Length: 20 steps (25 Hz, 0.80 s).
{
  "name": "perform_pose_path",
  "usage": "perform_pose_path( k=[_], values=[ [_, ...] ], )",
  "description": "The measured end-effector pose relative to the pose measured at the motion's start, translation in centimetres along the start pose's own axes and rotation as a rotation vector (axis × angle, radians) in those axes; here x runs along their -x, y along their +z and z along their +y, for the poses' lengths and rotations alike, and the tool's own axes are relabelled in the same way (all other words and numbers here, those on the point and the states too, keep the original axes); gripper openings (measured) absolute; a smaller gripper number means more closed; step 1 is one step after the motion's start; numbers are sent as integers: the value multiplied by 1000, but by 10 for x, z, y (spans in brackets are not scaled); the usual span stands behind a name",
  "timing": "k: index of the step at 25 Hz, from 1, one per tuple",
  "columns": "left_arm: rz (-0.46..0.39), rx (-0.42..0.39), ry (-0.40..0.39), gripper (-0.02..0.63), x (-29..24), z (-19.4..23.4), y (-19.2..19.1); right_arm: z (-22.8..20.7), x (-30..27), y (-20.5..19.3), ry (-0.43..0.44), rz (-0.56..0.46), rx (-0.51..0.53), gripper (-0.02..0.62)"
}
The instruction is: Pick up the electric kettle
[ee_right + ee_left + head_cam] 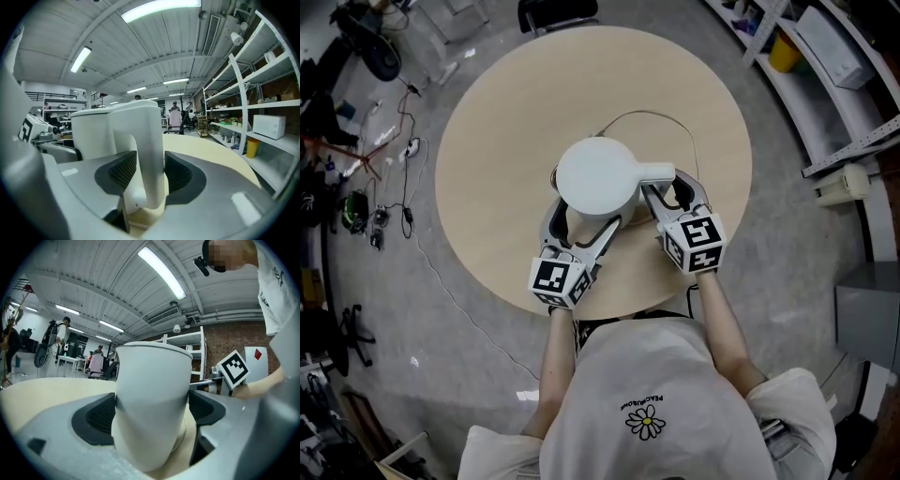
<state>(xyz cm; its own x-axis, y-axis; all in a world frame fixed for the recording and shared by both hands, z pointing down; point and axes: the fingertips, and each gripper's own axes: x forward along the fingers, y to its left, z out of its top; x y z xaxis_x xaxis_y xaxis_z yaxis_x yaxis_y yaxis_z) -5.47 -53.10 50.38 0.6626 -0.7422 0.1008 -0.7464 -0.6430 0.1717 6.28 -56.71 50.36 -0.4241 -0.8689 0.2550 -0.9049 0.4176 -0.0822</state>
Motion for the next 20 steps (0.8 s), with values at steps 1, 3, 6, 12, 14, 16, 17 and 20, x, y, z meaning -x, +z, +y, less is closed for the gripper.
perform_pose_path(
  k=[1, 3, 6, 12, 14, 16, 17, 20],
  values=[
    [-3, 2, -7, 489, -1, 1, 0, 0, -4, -1, -16, 1, 5, 172],
    [-14, 7, -18, 497, -2, 3, 0, -1, -12, -7, -45, 18, 19, 153],
    [-26, 3, -19, 499, -2, 2, -2, -5, -20, -24, -73, 72, 50, 132],
    [-14, -23, -23, 497, -3, -1, -7, -12, -22, -34, -101, 91, 81, 97],
    [-22, -23, -19, 497, -3, 0, -7, -12, -23, -34, -102, 93, 85, 97],
    [-23, -24, -16, 497, -3, 2, -6, -11, -25, -34, -100, 97, 83, 97],
    [-19, -26, -16, 495, -2, 3, -6, -10, -26, -34, -97, 98, 83, 97],
    [6, -29, -13, 491, -2, 4, -5, -10, -27, -32, -98, 95, 87, 95]
  ],
)
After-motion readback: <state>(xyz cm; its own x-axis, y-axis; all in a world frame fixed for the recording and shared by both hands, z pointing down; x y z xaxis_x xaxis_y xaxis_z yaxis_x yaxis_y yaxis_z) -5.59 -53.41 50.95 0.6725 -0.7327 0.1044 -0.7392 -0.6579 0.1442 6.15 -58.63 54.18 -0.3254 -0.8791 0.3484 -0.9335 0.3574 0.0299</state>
